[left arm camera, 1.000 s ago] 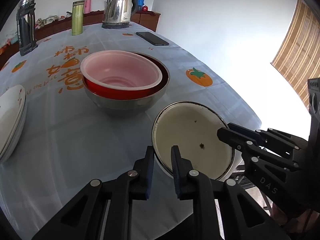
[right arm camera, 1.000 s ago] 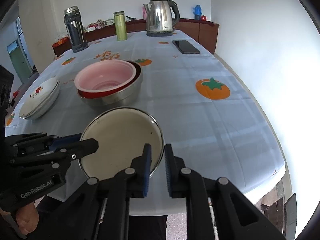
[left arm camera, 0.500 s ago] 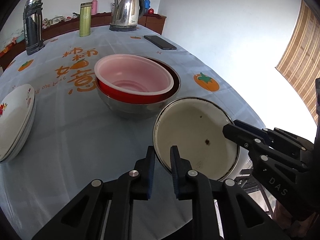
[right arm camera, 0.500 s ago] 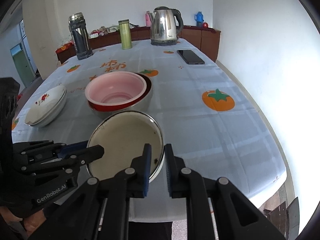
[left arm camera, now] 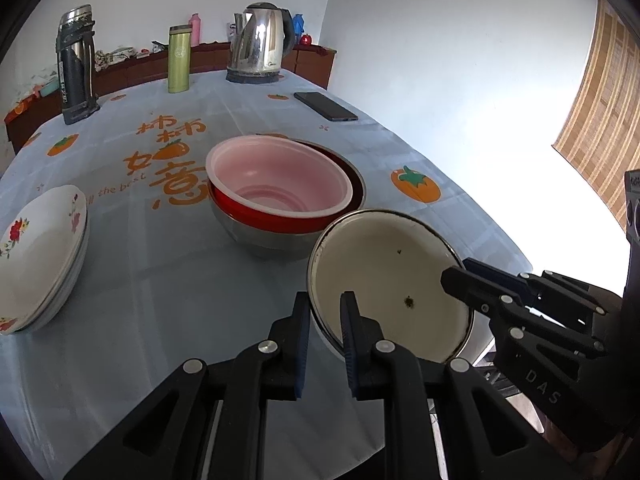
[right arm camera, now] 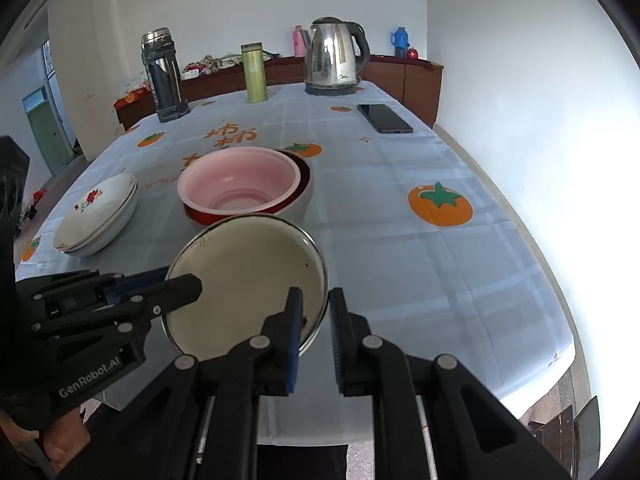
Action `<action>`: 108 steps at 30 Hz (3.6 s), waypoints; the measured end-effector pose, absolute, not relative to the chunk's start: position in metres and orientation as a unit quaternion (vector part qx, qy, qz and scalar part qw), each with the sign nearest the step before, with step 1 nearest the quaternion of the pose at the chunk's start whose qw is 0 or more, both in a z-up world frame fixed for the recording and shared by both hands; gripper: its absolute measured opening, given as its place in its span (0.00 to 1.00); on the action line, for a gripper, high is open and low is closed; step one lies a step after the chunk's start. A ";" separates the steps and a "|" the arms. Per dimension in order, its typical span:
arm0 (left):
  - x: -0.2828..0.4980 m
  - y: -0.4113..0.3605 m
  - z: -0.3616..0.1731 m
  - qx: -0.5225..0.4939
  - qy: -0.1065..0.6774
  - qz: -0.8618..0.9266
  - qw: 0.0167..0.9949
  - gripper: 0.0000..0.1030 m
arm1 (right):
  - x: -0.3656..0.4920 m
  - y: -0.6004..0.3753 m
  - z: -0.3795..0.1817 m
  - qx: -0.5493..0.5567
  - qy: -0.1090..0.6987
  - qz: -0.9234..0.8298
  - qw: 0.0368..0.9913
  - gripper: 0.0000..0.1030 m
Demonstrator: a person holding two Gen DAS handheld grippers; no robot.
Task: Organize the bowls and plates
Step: 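Lift and carry the enamel bowl over the pink bowl with the left gripper, then lower the enamel bowl into the pink bowl with the left gripper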
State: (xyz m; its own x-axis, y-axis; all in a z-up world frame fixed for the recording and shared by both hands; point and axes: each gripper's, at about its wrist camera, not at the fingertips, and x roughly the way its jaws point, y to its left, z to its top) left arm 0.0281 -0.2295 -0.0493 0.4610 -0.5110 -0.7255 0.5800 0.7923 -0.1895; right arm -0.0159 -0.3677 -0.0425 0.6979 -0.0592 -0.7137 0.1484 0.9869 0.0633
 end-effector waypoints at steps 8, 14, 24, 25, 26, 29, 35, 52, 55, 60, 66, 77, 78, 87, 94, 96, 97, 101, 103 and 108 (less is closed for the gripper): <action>0.031 -0.225 -0.044 0.027 0.400 -0.323 0.857 0.16 | -0.017 -0.363 -0.040 0.051 0.375 -0.054 0.924 0.13; 0.033 -0.222 -0.041 0.018 0.395 -0.325 0.859 0.16 | -0.019 -0.361 -0.032 0.043 0.368 -0.052 0.927 0.13; 0.035 -0.214 -0.030 0.009 0.375 -0.323 0.869 0.16 | -0.019 -0.355 -0.019 0.032 0.349 -0.047 0.935 0.13; 0.035 -0.213 -0.029 0.007 0.373 -0.322 0.870 0.16 | -0.019 -0.354 -0.019 0.032 0.348 -0.046 0.936 0.13; 0.035 -0.212 -0.027 0.005 0.371 -0.321 0.871 0.16 | -0.019 -0.353 -0.019 0.032 0.348 -0.044 0.936 0.13; 0.035 -0.207 -0.022 -0.001 0.364 -0.321 0.874 0.16 | -0.018 -0.350 -0.018 0.030 0.347 -0.040 0.937 0.13; 0.035 -0.202 -0.019 -0.005 0.358 -0.318 0.878 0.16 | -0.019 -0.344 -0.014 0.029 0.339 -0.034 0.940 0.13; 0.040 -0.195 -0.020 -0.006 0.347 -0.301 0.888 0.16 | -0.016 -0.338 -0.009 0.034 0.318 -0.023 0.947 0.13; 0.040 -0.195 -0.019 -0.006 0.345 -0.299 0.890 0.16 | -0.015 -0.336 -0.007 0.031 0.314 -0.023 0.948 0.13; 0.040 -0.195 -0.016 -0.006 0.341 -0.298 0.892 0.16 | -0.014 -0.337 -0.008 0.032 0.315 -0.020 0.948 0.13; 0.042 -0.197 -0.012 -0.006 0.336 -0.297 0.894 0.16 | -0.013 -0.337 -0.002 0.028 0.306 -0.018 0.951 0.13; 0.050 -0.196 0.000 -0.008 0.325 -0.290 0.900 0.16 | -0.005 -0.336 0.007 0.022 0.297 -0.018 0.955 0.14; 0.051 -0.197 0.000 -0.007 0.324 -0.289 0.901 0.16 | -0.004 -0.336 0.008 0.022 0.295 -0.018 0.955 0.14; 0.065 -0.203 0.008 -0.007 0.317 -0.285 0.905 0.16 | 0.011 -0.339 0.019 0.012 0.284 -0.025 0.958 0.14; 0.083 -0.208 0.007 -0.003 0.325 -0.274 0.905 0.16 | 0.026 -0.341 0.019 0.011 0.287 -0.024 0.958 0.15; 0.087 -0.210 0.007 -0.003 0.326 -0.274 0.905 0.16 | 0.031 -0.341 0.019 0.008 0.288 -0.025 0.957 0.15; 0.089 -0.211 0.008 -0.003 0.326 -0.274 0.905 0.16 | 0.034 -0.342 0.018 0.010 0.291 -0.024 0.957 0.15; 0.096 -0.215 0.009 -0.001 0.328 -0.275 0.904 0.16 | 0.042 -0.346 0.017 0.009 0.295 -0.025 0.955 0.15; 0.099 -0.217 0.008 0.003 0.330 -0.275 0.903 0.16 | 0.047 -0.348 0.017 0.010 0.296 -0.026 0.955 0.15; 0.107 -0.223 0.003 0.013 0.340 -0.269 0.901 0.16 | 0.055 -0.352 0.016 0.010 0.300 -0.029 0.954 0.15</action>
